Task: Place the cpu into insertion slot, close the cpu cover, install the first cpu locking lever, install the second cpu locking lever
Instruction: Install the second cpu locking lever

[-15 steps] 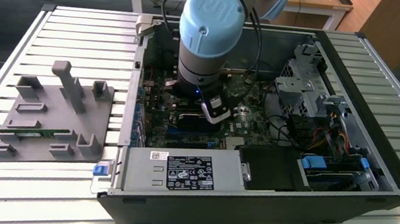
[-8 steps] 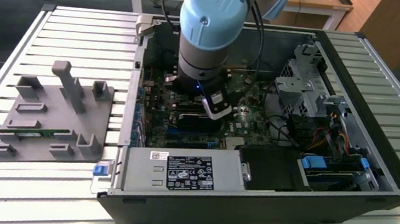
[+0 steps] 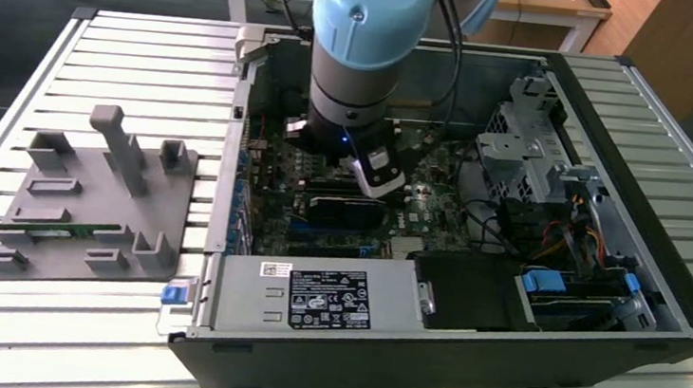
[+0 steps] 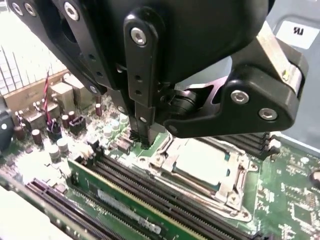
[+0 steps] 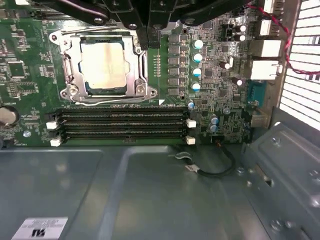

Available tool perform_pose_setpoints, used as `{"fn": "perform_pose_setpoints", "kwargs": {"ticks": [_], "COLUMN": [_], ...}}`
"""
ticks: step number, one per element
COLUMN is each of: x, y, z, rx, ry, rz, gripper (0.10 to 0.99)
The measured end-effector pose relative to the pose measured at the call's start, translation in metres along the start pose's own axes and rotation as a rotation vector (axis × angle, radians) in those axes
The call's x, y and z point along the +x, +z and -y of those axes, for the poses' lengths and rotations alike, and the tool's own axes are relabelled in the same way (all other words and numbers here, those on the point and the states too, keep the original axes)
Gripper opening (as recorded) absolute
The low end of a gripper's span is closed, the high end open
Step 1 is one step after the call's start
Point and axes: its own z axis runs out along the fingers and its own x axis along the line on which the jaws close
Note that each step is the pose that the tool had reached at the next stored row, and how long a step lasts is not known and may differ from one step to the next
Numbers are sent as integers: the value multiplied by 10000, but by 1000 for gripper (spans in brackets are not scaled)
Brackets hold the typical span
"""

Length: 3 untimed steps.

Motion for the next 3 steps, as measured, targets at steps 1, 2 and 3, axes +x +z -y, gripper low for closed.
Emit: {"fn": "perform_pose_setpoints", "kwargs": {"ticks": [1, 2, 3], "x": [0, 0, 0], "y": [-18, -22, -21], "z": [-7, -9, -9], "rx": [-4, -7, -8], "ry": [1, 3, 4], "rz": [0, 1, 2], "gripper": [106, 106, 106]}}
